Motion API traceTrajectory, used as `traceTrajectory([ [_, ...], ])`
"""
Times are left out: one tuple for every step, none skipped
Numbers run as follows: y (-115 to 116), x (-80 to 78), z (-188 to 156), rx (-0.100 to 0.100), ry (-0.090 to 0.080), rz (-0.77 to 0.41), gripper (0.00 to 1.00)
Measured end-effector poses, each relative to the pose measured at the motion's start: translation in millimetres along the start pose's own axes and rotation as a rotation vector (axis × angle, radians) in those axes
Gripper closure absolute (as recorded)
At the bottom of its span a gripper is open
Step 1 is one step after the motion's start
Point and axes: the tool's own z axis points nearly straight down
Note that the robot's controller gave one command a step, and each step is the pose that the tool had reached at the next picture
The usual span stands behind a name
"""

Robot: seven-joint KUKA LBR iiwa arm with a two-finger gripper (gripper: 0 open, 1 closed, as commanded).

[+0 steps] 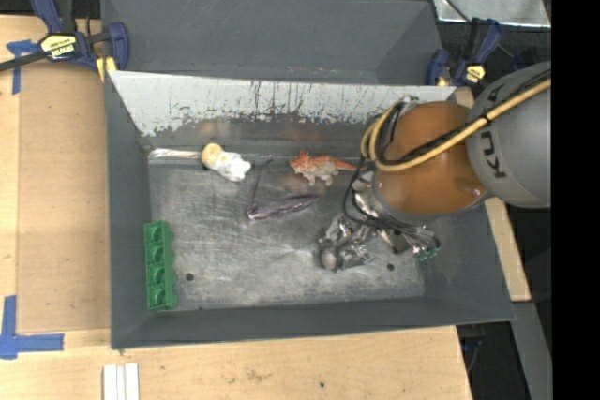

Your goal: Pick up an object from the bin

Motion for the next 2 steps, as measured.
traceTrajectory([
  [1,2.2,-15,-0.005,0.014,0.000,1.00],
  [-1,0.4,-27,-0.002,0.011,0.001,1.00],
])
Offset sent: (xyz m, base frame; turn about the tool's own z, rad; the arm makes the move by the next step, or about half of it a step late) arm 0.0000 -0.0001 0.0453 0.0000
